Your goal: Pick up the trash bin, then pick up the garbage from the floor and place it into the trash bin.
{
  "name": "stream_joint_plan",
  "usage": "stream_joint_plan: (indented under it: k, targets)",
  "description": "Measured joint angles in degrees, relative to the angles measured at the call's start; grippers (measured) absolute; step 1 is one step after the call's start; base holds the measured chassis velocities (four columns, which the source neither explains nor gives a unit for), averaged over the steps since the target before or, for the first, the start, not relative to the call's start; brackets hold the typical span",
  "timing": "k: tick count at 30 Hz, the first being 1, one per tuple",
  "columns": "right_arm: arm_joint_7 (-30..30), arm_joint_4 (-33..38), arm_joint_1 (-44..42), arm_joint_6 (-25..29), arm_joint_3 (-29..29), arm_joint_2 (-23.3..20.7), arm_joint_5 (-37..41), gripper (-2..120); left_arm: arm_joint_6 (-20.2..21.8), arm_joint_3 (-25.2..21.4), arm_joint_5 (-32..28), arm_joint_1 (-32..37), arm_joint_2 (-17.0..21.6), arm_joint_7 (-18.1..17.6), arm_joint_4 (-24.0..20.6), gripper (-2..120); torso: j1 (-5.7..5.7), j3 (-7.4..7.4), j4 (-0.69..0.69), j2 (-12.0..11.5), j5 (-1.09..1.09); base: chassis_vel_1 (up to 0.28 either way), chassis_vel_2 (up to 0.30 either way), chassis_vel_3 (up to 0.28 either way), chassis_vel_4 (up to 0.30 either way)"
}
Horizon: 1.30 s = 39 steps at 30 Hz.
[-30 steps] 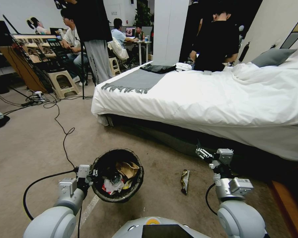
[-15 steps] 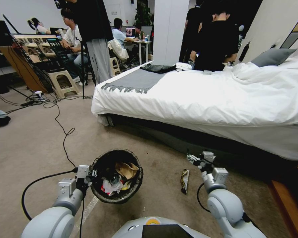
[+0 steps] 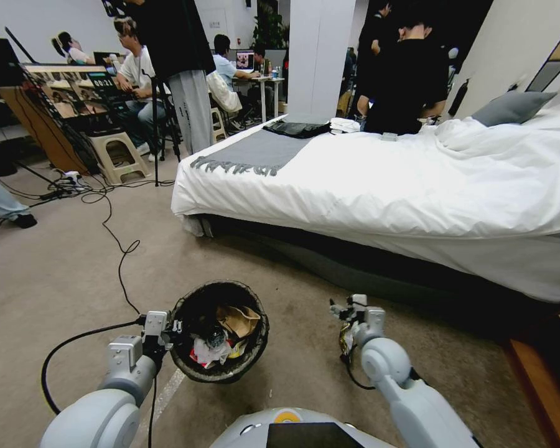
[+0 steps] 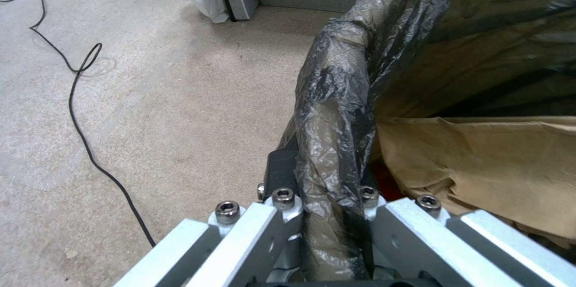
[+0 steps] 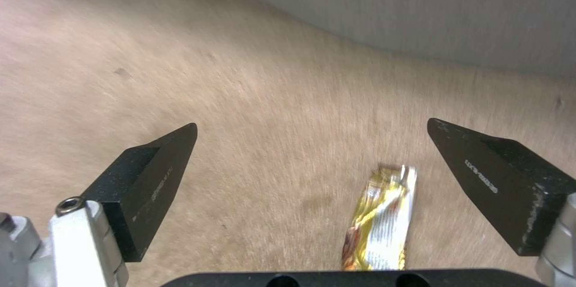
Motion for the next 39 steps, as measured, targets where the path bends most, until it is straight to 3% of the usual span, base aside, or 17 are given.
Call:
stream_joint_plan:
  k: [2, 3, 9, 22, 39]
  targets:
    - [0.64, -1.31, 0.81, -0.34, -0.58, 0.31, 0.09, 100, 0.01, -0.01, -0.02, 0.04, 0.12, -0.02, 0.0, 1, 0.0, 0.01, 0.0, 0.0, -0.04, 0.0, 0.0, 0.0, 0.0]
    - [2.79, -4.11, 2.61, -0.94, -1.8, 1.28, 0.84, 100, 0.01, -0.06, -0.13, 0.09, 0.44, -0.01, 0.0, 1, 0.01, 0.0, 0.02, 0.0, 0.08, 0.0, 0.0, 0.0, 0.0]
    - [6.25, -8.75, 4.39, -1.79, -2.36, 2.95, 2.57, 100, 0.01, -0.11, -0.15, 0.18, 0.43, -0.04, 0.0, 1, 0.0, 0.0, 0.0, 0.0, 0.02, 0.0, 0.0, 0.0, 0.0]
    - [6.07, -12.72, 4.88, -0.97, -1.41, 4.88, 4.05, 100, -0.07, 0.11, 0.07, 0.26, 0.41, -0.01, 0.0, 1, 0.01, 0.0, 0.0, 0.0, 0.03, 0.0, 0.0, 0.0, 0.0]
    - [5.87, -23.28, 8.24, 0.25, -1.5, 6.63, 4.45, 100, -0.13, -0.05, 0.08, 0.36, 0.5, 0.0, 0.0, 1, 0.01, 0.0, 0.0, 0.0, 0.03, 0.0, 0.0, 0.0, 0.0]
